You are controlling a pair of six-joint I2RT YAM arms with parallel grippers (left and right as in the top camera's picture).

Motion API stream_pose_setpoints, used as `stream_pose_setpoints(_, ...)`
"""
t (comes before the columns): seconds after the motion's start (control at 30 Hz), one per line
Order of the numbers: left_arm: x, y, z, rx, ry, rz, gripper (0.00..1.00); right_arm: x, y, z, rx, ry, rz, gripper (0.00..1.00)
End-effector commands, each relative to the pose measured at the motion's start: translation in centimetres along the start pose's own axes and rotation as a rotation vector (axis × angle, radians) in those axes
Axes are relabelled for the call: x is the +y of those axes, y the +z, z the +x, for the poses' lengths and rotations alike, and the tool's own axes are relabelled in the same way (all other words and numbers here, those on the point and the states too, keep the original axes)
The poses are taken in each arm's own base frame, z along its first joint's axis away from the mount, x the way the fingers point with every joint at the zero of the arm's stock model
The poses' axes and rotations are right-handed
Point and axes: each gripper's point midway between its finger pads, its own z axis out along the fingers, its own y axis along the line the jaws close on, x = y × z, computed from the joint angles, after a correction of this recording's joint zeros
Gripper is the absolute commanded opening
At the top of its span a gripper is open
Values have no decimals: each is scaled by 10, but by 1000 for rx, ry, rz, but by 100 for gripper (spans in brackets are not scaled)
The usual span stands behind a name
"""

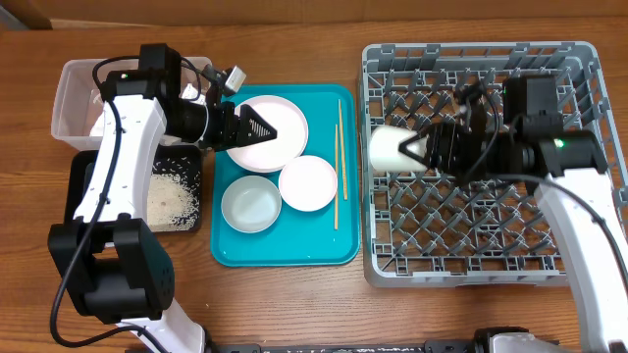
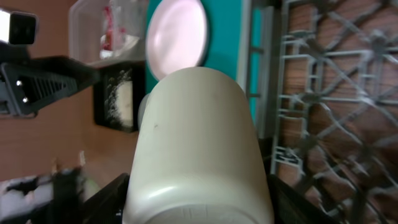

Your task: Sort waste into correct bins and load items into the dishwasher

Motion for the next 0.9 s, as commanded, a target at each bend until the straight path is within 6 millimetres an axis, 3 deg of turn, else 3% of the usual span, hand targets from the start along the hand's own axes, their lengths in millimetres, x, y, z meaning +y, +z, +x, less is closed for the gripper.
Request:
stream_pose_setpoints(0.0,36,-4,1,22,-44,-220,66,-14,-30,9,-111,78,237,57)
stream_pose_setpoints(0.2,47,-7,3,32,-45,-285,65,-23,-38,52,-73,185,443,57)
stream_pose_setpoints(0.5,49,-8,2,31,-46,-296,65,-28,-14,103,37,227,697,57)
stream_pose_setpoints(0.87,48,-7,2,31,-46,-296,65,-48,22,119,195,226,824,57)
